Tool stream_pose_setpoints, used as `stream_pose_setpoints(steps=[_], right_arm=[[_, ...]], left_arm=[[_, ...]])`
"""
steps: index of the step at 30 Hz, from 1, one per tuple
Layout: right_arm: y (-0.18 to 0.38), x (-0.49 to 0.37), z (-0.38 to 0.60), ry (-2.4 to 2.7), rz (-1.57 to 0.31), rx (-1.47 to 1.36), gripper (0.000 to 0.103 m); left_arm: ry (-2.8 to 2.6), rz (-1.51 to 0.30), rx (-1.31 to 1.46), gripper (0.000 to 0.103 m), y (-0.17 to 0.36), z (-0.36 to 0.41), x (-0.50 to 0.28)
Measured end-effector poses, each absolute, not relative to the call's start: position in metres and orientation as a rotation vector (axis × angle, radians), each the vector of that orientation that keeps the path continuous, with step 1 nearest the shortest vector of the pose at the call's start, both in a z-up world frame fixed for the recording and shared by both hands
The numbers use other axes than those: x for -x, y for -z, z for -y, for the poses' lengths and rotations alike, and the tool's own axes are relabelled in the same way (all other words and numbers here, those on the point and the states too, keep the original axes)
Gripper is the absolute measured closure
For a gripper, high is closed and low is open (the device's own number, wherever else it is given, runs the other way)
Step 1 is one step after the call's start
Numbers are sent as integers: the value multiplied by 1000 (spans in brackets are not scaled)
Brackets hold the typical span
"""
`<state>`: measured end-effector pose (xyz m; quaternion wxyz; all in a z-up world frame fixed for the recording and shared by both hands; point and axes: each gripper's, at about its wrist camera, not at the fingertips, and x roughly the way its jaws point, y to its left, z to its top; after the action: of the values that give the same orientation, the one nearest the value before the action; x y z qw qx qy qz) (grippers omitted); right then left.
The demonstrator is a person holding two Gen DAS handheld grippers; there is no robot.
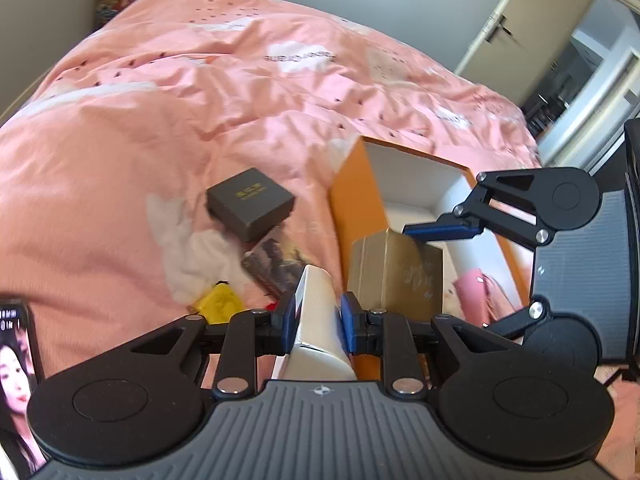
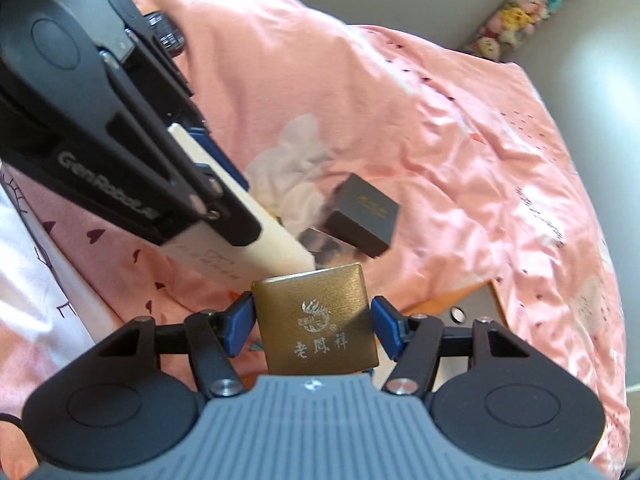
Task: Organize objects
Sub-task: 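Lift the white glasses case and gold box and carry them over the shoebox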
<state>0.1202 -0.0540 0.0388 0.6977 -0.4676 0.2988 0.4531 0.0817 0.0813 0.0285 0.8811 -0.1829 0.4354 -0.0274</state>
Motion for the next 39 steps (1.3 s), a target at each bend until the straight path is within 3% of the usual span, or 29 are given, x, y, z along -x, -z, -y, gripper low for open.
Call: stream_pose_setpoints(steps=[17, 26, 39], right_arm=[[-47, -160, 132, -753, -672, 907, 39], [-21, -188, 169, -631, -746, 881, 39], [14, -229, 183, -631, -792, 831, 40]], left_arm=[[167, -761, 254, 76, -67, -19, -114], [265, -765, 240, 76, -38, 30, -171], [320, -879, 206, 76, 9, 43, -225]])
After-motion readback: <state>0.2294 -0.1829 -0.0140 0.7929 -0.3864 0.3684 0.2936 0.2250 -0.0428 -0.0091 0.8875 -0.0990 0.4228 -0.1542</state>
